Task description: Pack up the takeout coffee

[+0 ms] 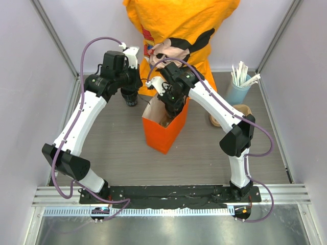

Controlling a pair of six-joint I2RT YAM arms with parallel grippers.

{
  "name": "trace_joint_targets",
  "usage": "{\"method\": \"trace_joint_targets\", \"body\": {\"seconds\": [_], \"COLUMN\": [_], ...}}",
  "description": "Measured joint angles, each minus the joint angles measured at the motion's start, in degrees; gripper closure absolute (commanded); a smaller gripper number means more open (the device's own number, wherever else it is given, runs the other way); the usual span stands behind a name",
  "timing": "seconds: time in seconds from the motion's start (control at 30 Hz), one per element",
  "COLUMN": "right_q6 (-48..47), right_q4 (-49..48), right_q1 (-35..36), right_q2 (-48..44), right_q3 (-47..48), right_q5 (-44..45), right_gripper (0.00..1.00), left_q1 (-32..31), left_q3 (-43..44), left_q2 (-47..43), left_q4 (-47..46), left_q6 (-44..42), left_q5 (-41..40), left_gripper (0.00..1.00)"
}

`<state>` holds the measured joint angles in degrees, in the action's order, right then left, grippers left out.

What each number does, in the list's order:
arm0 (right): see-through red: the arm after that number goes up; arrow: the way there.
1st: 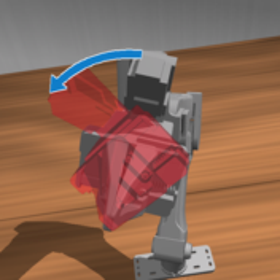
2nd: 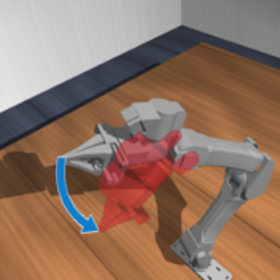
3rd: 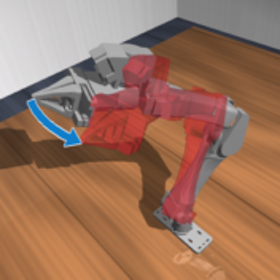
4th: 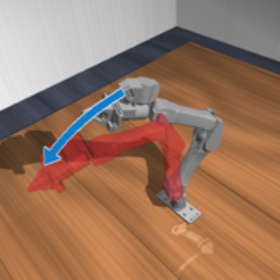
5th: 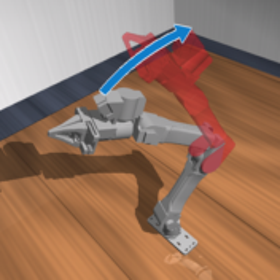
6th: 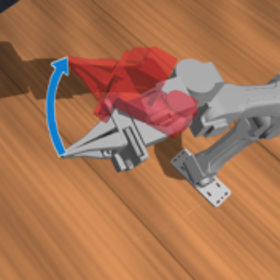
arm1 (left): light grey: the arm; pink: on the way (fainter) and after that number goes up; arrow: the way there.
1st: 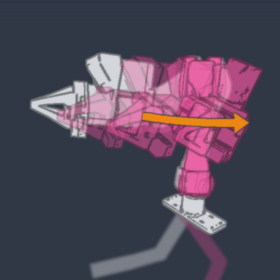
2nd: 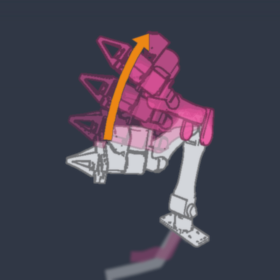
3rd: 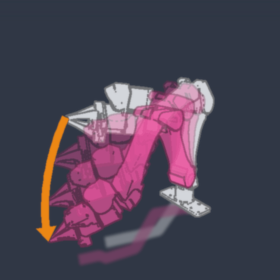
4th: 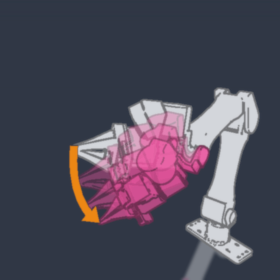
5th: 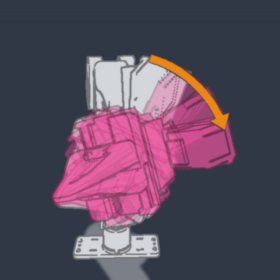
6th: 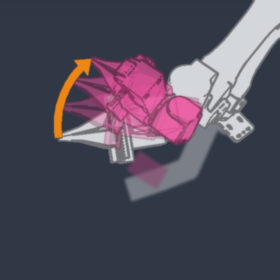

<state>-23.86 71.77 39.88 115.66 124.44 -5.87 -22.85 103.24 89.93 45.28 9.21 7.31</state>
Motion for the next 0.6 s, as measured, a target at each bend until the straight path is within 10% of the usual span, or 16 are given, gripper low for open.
{"method": "trace_joint_targets", "body": {"seconds": [0.6], "right_q6": [0.0], "right_q4": [-1.6], "right_q1": [-1.4], "right_q2": [0.0], "right_q3": [-0.8], "right_q5": [-1.0], "right_gripper": [0.99], "left_q1": [0.0], "left_q3": [0.0], "left_q2": [0.0], "left_q4": [0.0], "left_q6": [0.0], "left_q5": [0.0], "left_gripper": [1.0]}}
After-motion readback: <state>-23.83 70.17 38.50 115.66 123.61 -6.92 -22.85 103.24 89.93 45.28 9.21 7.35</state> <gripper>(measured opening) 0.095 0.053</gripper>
